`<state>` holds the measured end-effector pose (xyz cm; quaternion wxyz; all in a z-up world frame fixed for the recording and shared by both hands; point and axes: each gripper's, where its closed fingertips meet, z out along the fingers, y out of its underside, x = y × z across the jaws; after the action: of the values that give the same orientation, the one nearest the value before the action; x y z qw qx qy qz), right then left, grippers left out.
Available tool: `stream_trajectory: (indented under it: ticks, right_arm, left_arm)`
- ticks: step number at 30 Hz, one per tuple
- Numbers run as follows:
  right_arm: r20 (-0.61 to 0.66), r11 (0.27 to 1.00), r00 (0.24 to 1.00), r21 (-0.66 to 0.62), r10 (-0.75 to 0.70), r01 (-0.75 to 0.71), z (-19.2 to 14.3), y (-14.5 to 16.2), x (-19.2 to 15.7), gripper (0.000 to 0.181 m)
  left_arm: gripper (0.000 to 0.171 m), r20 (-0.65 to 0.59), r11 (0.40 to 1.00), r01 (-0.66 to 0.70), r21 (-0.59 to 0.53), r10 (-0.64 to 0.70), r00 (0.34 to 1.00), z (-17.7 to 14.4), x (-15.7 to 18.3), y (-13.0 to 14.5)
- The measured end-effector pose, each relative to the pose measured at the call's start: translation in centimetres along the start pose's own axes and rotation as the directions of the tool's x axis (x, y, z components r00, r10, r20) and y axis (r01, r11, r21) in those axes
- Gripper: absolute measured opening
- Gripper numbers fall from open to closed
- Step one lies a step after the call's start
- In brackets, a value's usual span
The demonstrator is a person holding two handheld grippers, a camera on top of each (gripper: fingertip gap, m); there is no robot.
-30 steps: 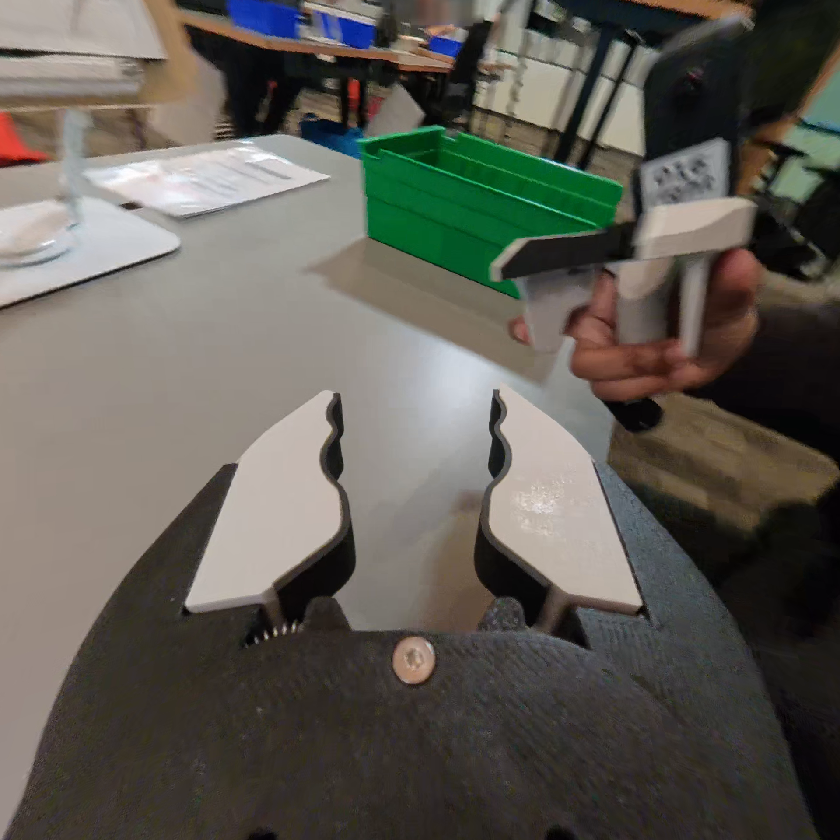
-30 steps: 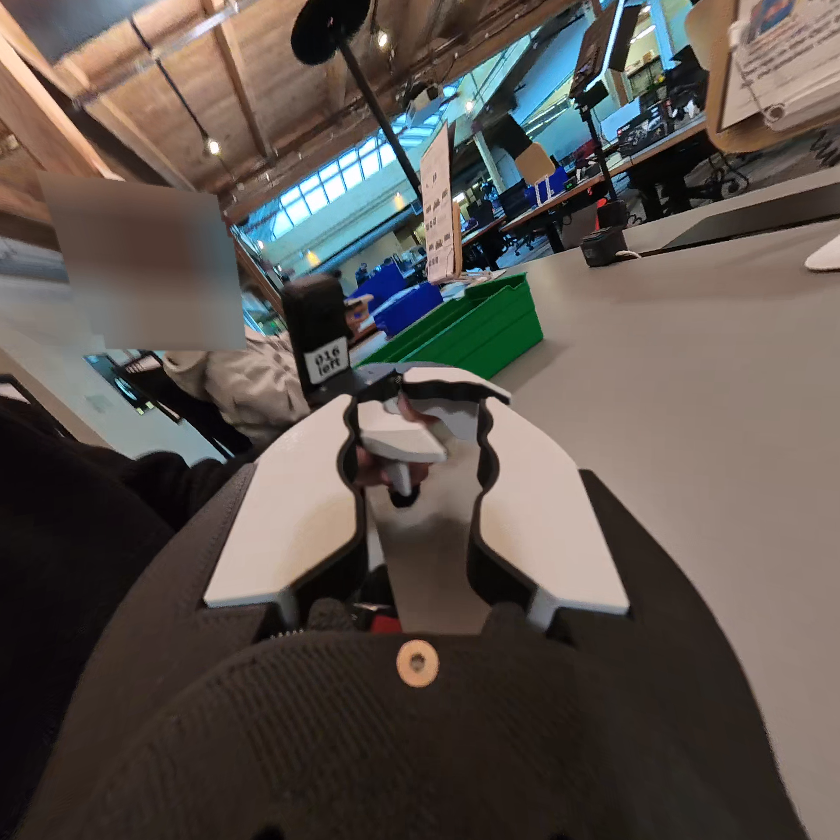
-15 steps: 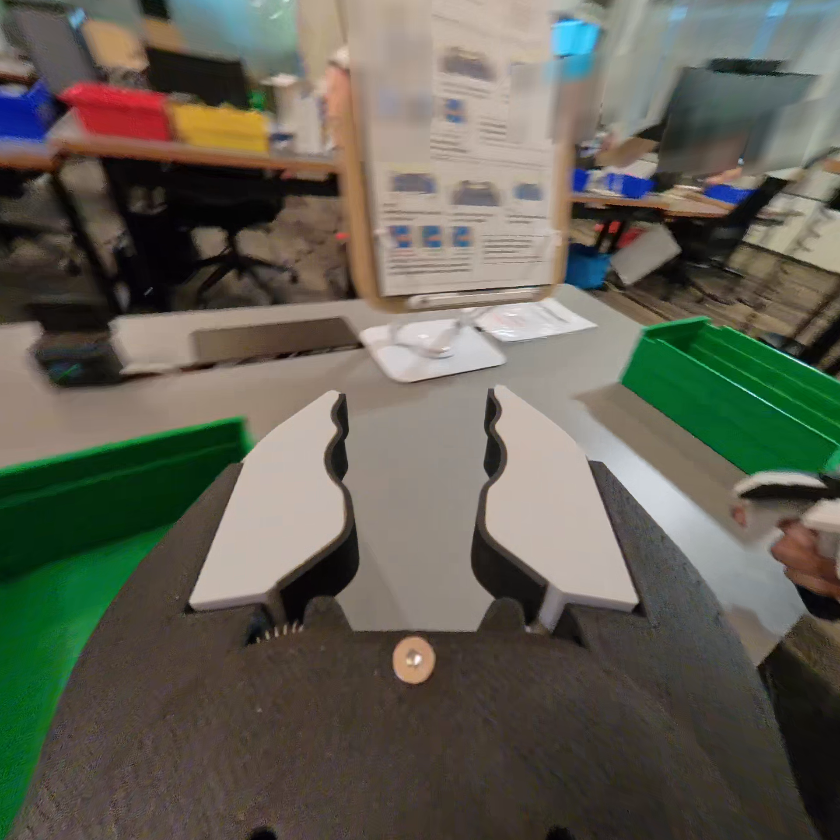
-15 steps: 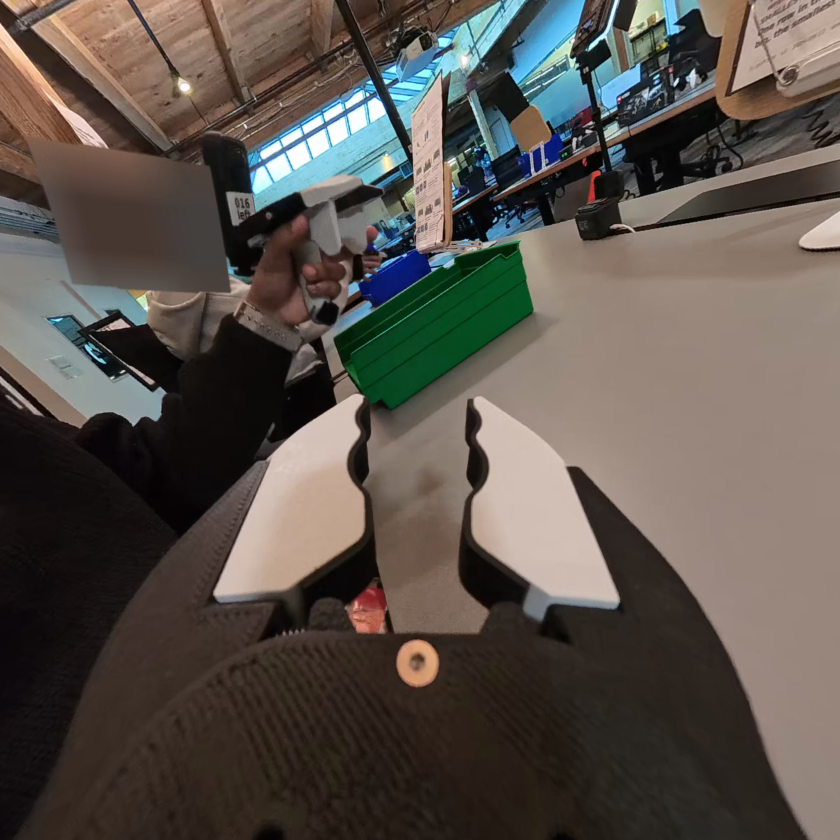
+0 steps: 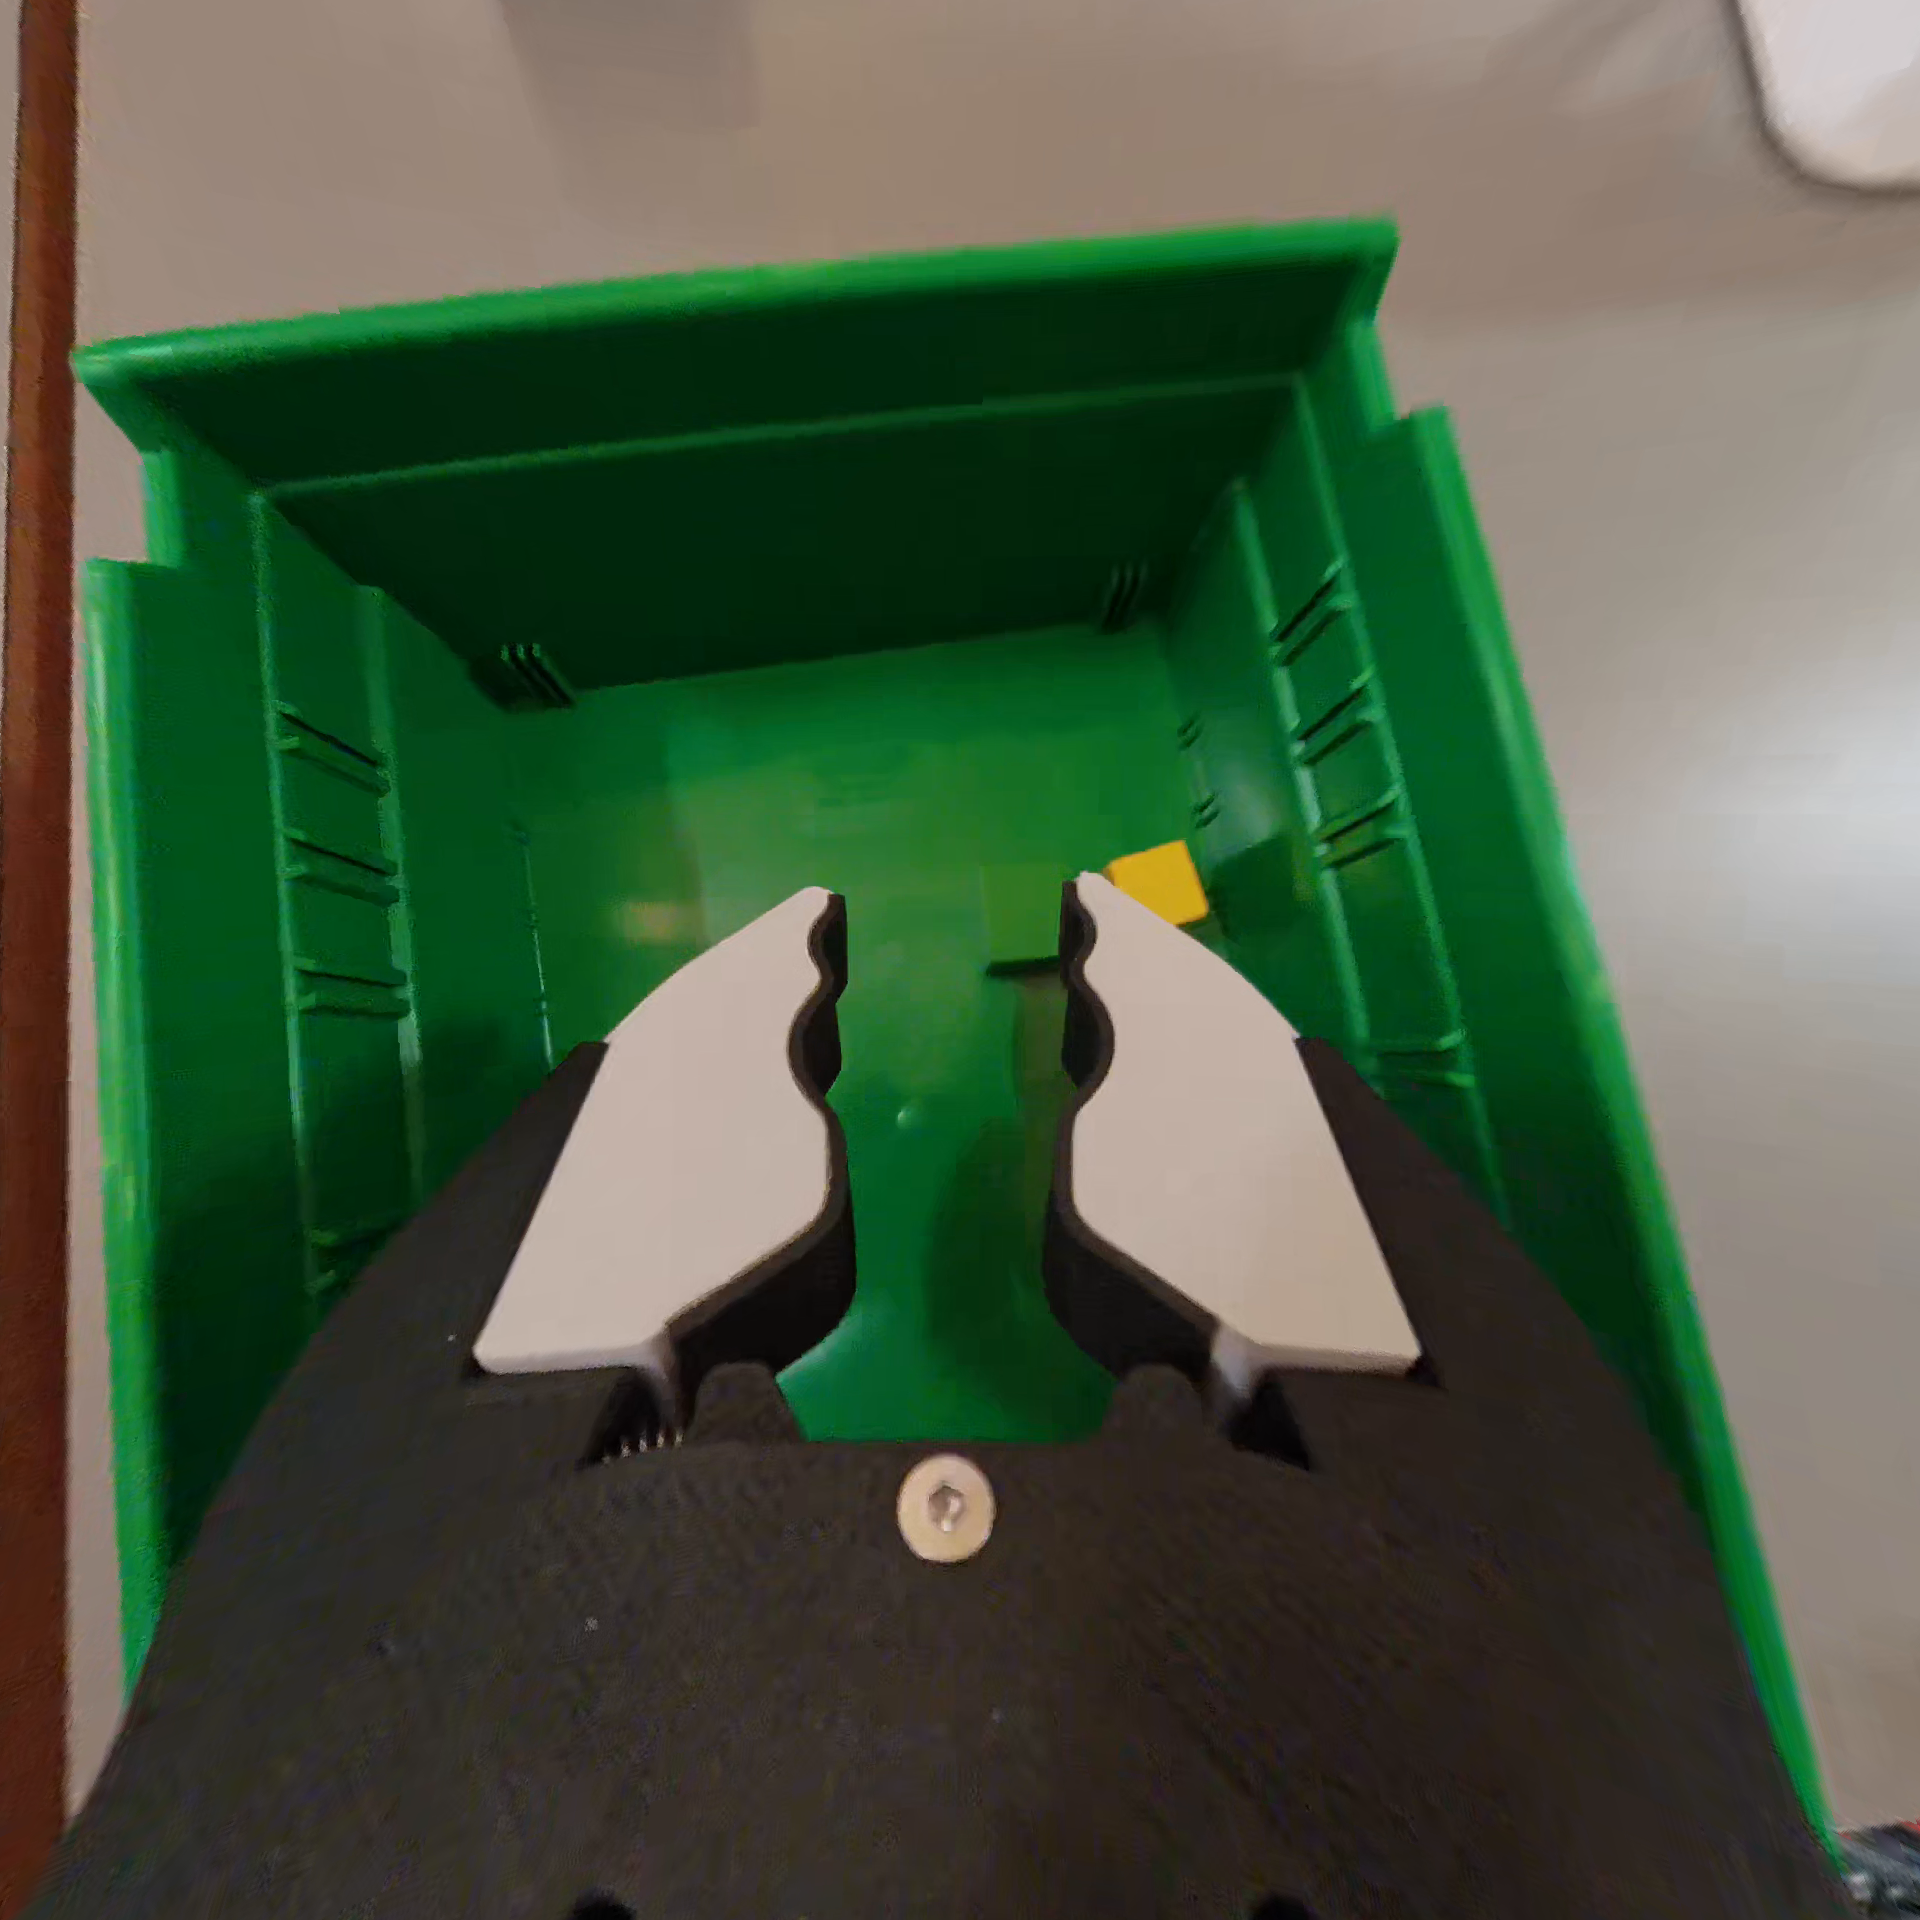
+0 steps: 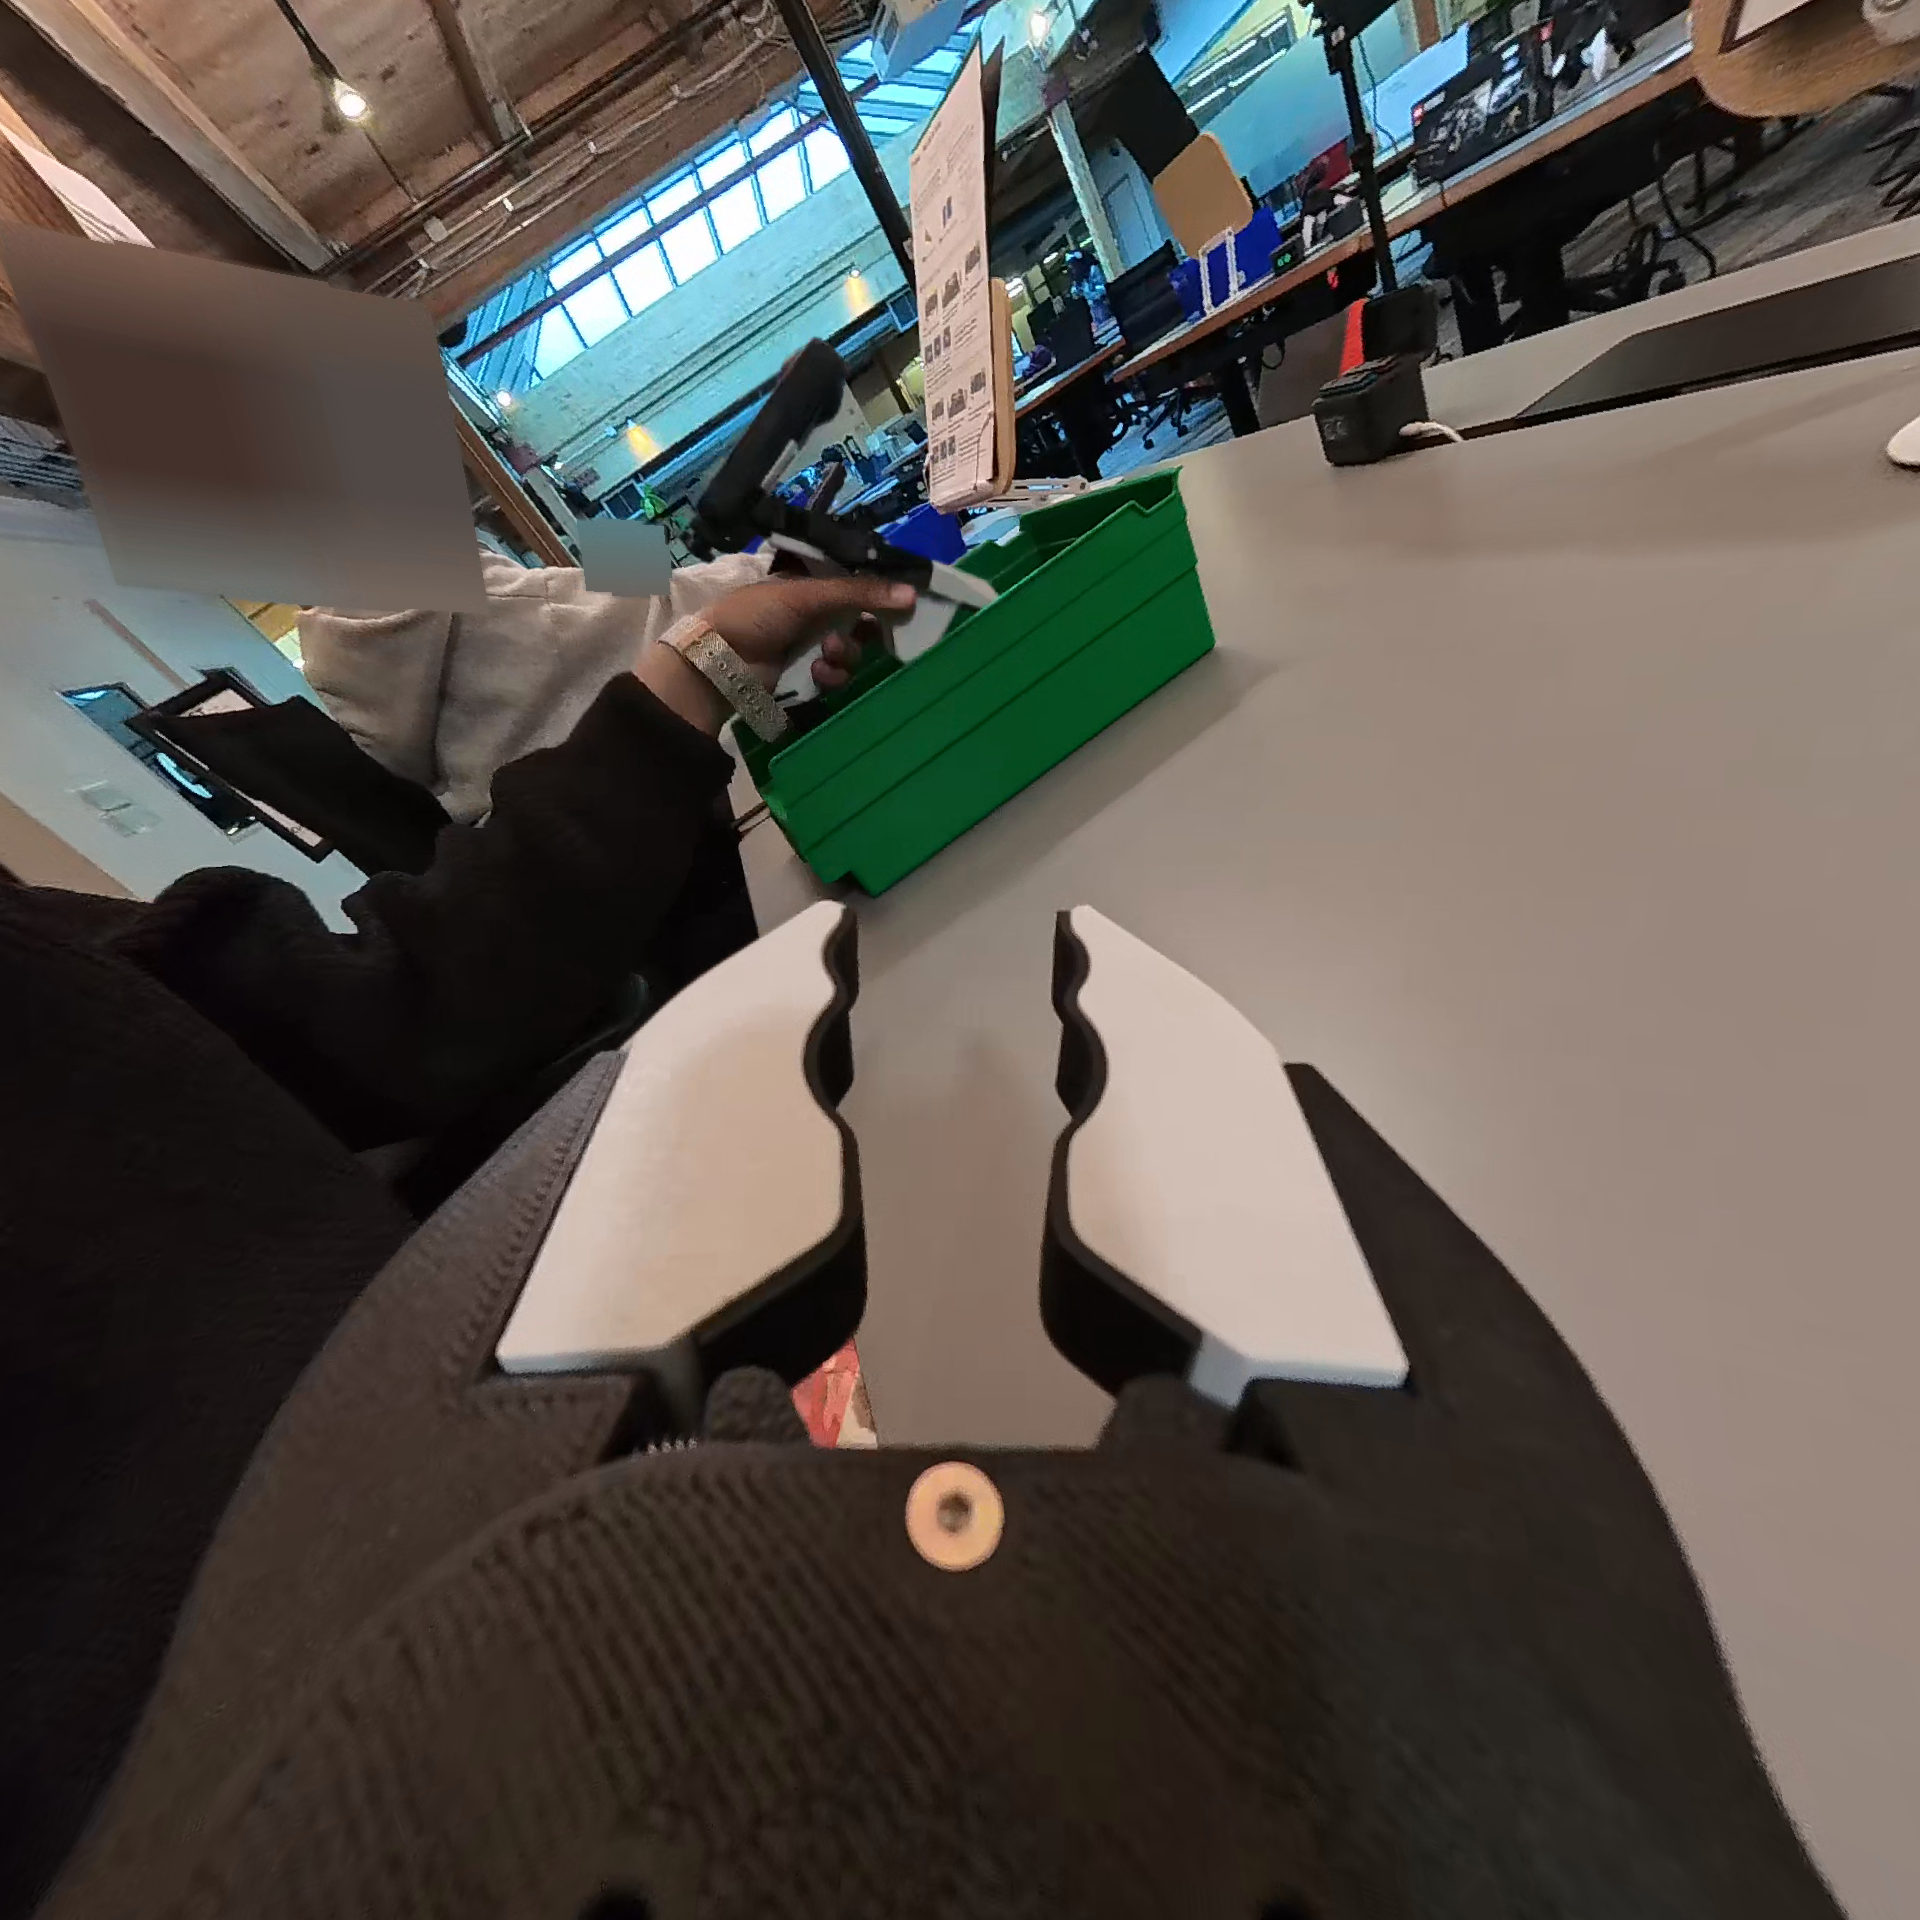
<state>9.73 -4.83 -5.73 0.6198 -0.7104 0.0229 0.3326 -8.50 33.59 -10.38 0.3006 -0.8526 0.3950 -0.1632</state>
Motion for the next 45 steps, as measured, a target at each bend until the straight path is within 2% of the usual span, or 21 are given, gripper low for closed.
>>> stream_trajectory:
  ticks: [3,9,32,41,45]
  right_arm:
    - [-0.004,1.000,1.000,-0.006,0.007,-0.007,0.0,0.1,0.4,0.036]
    - [0.013,0.999,1.000,-0.049,-0.001,0.001,0.5,0.8,0.3,0.036]
    - [0.026,0.999,0.999,-0.020,0.033,-0.033,-0.6,0.2,0.1,0.033]
    - [0.024,0.999,0.999,-0.024,0.037,-0.036,-0.6,0.3,0.1,0.033]
    - [0.023,0.999,0.999,-0.026,0.035,-0.034,-0.5,0.4,0.1,0.033]
  left_arm:
    - [0.045,0.000,0.997,-0.048,-0.060,0.048,0.999,0.6,0.1,1.4]
    - [0.047,-0.097,0.995,0.005,-0.097,-0.014,0.995,2.2,1.4,2.4]
    - [0.046,0.010,0.992,-0.007,-0.123,0.008,1.000,4.2,1.2,2.1]
    - [0.046,0.024,0.985,-0.027,-0.170,0.032,0.999,4.7,0.8,3.1]
    - [0.034,0.032,0.987,-0.030,-0.160,0.035,0.999,4.6,0.6,3.0]
